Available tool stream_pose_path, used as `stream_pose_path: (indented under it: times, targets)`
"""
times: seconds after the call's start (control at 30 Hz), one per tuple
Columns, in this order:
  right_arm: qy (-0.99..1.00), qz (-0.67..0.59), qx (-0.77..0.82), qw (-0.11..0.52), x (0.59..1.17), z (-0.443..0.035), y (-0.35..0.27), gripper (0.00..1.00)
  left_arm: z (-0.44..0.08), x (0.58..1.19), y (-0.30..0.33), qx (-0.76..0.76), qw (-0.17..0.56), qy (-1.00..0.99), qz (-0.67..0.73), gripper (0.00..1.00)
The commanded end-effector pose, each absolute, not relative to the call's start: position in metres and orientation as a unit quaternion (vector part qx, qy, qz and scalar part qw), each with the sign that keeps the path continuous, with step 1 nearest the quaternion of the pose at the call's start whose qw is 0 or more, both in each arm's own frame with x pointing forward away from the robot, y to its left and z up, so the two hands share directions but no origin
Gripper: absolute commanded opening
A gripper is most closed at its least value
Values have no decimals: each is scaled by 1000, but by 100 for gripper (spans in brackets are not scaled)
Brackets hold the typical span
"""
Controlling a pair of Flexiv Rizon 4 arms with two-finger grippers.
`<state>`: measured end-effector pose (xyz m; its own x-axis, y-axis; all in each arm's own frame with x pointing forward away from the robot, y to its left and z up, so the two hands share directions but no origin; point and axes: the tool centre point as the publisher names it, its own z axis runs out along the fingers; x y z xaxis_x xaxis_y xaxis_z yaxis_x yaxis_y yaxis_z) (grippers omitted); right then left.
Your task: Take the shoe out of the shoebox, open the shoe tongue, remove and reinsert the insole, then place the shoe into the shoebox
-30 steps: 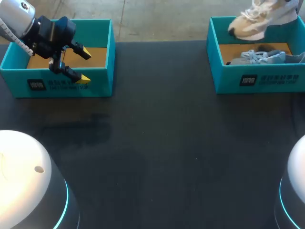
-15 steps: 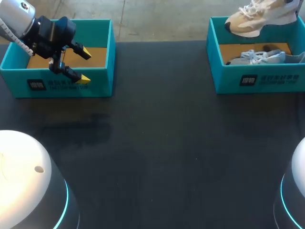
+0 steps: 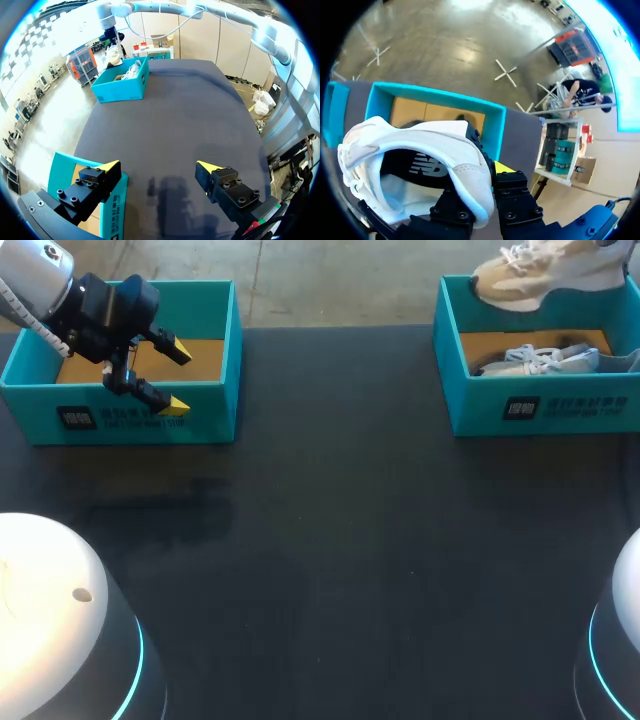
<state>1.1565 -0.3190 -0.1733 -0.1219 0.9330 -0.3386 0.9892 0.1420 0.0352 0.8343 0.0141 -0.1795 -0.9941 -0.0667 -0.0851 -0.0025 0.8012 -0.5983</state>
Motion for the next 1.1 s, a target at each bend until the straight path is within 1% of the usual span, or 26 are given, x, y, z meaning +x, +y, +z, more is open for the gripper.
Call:
stream_pose_path:
  times: [0.03, 0.27, 0.47, 0.53, 1.1]
  targets:
    - [714, -96, 675, 156, 1149, -173, -324, 0, -179, 834, 14, -18, 51, 948, -314, 100]
    - [662, -93, 724, 170, 1143, -170, -330, 0, -179, 834, 14, -18, 51, 948, -314, 100]
    - [658, -94, 729, 163, 1139, -173, -329, 0, -179, 834, 14, -18, 51, 948, -314, 100]
    - [655, -97, 734, 150, 1138, -174, -329, 0, -179, 834, 14, -18, 51, 948, -314, 100]
    - [647, -94, 741, 156, 1135, -179, -331, 0, -179, 834, 14, -18, 51, 948, -314, 100]
